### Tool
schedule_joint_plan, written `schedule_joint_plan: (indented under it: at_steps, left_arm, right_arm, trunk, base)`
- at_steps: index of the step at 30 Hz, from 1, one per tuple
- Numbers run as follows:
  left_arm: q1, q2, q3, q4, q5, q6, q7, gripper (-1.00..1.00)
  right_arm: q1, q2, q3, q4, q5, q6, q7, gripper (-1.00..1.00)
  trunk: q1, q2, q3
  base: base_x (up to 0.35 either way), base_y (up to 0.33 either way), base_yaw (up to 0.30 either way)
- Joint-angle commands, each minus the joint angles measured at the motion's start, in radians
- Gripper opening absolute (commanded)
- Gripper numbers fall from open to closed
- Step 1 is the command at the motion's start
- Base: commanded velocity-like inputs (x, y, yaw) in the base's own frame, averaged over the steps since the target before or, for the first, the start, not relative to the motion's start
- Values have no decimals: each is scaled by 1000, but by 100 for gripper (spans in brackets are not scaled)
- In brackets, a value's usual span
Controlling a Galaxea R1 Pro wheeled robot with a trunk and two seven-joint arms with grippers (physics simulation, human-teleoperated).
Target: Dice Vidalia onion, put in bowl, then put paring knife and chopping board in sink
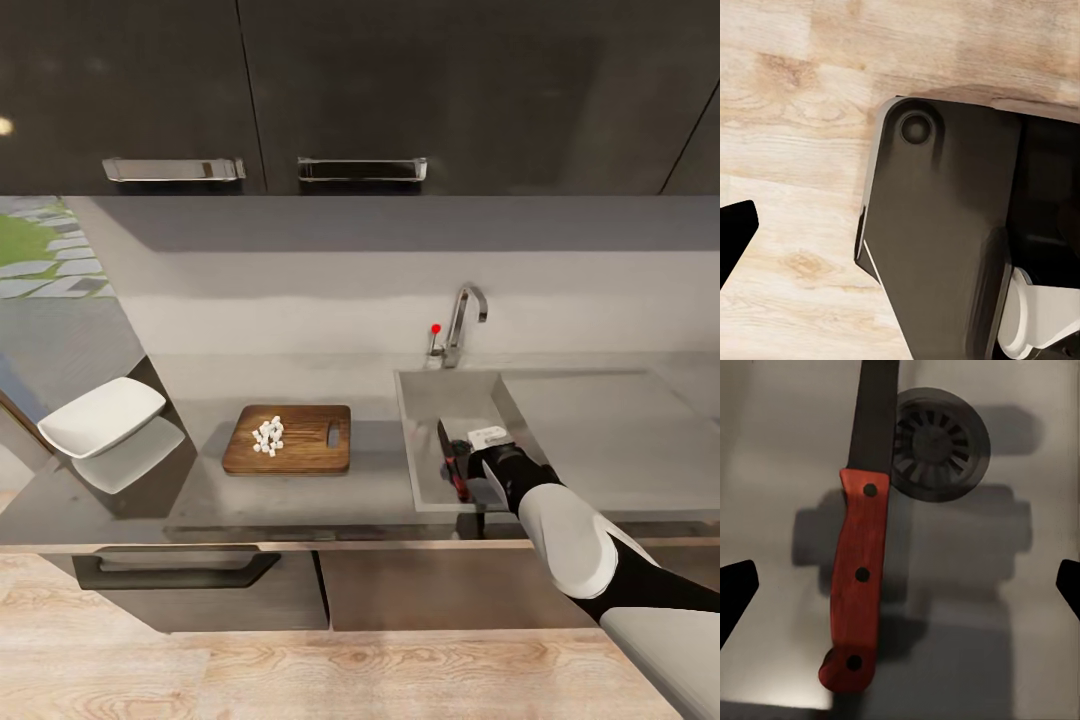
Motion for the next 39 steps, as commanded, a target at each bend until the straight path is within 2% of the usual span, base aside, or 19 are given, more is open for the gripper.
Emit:
schedule_joint_plan:
  at_steps: [1,7,10,12,15,17,18,21,23,27,32,37,38,39]
  left_arm:
    - [0,0,1,-1,8,0,-6,100]
    - [1,0,1,-1,8,0,-6,100]
    - [1,0,1,-2,8,0,-6,100]
    - [1,0,1,-2,8,0,-6,100]
    - [1,0,1,-2,8,0,-6,100]
    - [0,0,1,-2,8,0,-6,100]
    - [0,0,1,-2,8,0,-6,100]
    - [0,0,1,-2,8,0,-6,100]
    - [0,0,1,-1,8,0,-6,100]
    - [0,0,1,-2,8,0,-6,100]
    - [1,0,1,-2,8,0,-6,100]
    - [0,0,1,-2,8,0,-6,100]
    - [0,0,1,-2,8,0,-6,100]
    - [0,0,1,-2,8,0,-6,100]
  right_arm:
    - [0,1,-7,-5,11,5,8,100]
    - [0,5,-10,-41,-6,12,10,100]
    - [0,20,-9,-139,-17,34,29,100]
    - [0,54,-6,-253,-48,95,71,100]
    - [0,144,-2,-497,-86,227,184,100]
    - [18,144,-2,-631,-77,270,257,100]
    - [49,144,-1,-684,-65,281,285,100]
    - [136,144,5,-811,-44,293,334,100]
    - [174,144,14,-884,-39,297,368,100]
    - [201,144,36,-932,-36,298,413,100]
    - [241,144,65,-970,-37,296,427,100]
    - [307,144,142,-1048,-45,291,433,100]
    - [325,144,173,-1070,-61,291,433,100]
    - [331,144,181,-1076,-69,291,433,100]
  trunk:
    - [1,-2,-2]
    - [1,-2,-2]
    - [1,-2,-2]
    - [1,-2,-2]
    - [1,-2,-2]
    - [1,-2,-2]
    - [1,-2,-2]
    - [1,-2,-2]
    - [1,-2,-2]
    - [1,-2,-2]
    - [1,-2,-2]
    - [1,-2,-2]
    - [1,-2,-2]
    - [1,-2,-2]
  base:
    - [0,0,0]
    - [0,0,0]
    - [0,0,0]
    - [0,0,0]
    - [0,0,0]
    - [0,0,0]
    - [0,0,0]
    - [0,0,0]
    - [0,0,0]
    - [0,0,0]
    - [0,0,0]
    - [0,0,0]
    - [0,0,0]
    - [0,0,0]
